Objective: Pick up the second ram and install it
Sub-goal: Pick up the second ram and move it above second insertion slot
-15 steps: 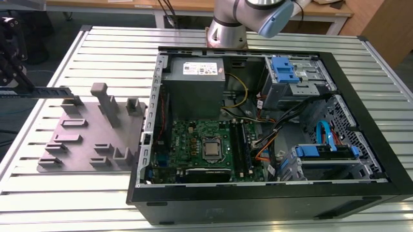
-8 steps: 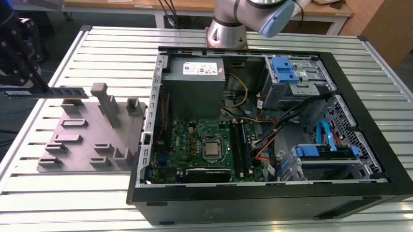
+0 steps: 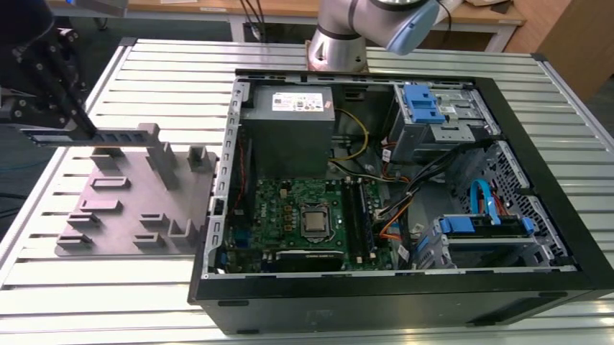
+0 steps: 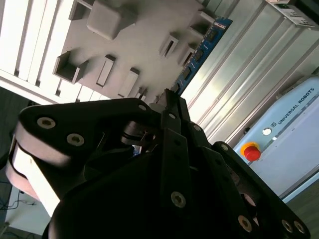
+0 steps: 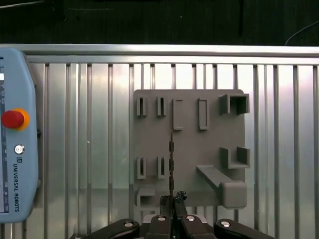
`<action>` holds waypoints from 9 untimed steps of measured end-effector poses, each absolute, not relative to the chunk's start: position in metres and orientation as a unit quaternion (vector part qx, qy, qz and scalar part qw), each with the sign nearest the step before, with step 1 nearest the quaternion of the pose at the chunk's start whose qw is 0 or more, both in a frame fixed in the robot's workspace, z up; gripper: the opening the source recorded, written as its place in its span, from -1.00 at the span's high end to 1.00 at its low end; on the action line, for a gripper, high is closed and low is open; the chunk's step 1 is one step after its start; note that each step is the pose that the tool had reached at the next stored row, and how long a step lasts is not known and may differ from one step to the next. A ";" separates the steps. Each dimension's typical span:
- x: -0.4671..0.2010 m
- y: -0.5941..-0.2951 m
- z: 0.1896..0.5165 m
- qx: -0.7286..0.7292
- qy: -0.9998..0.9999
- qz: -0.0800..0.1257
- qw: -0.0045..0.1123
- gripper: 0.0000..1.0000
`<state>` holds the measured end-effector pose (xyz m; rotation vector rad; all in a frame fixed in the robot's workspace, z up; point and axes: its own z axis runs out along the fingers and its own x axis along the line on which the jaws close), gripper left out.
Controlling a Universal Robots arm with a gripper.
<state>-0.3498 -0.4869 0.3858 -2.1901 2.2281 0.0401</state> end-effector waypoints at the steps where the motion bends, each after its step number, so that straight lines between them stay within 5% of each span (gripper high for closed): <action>1: -0.347 -0.487 0.386 -0.701 0.713 0.013 0.009 0.79; 9: -0.326 -0.487 0.386 -0.701 0.713 0.013 0.009 0.79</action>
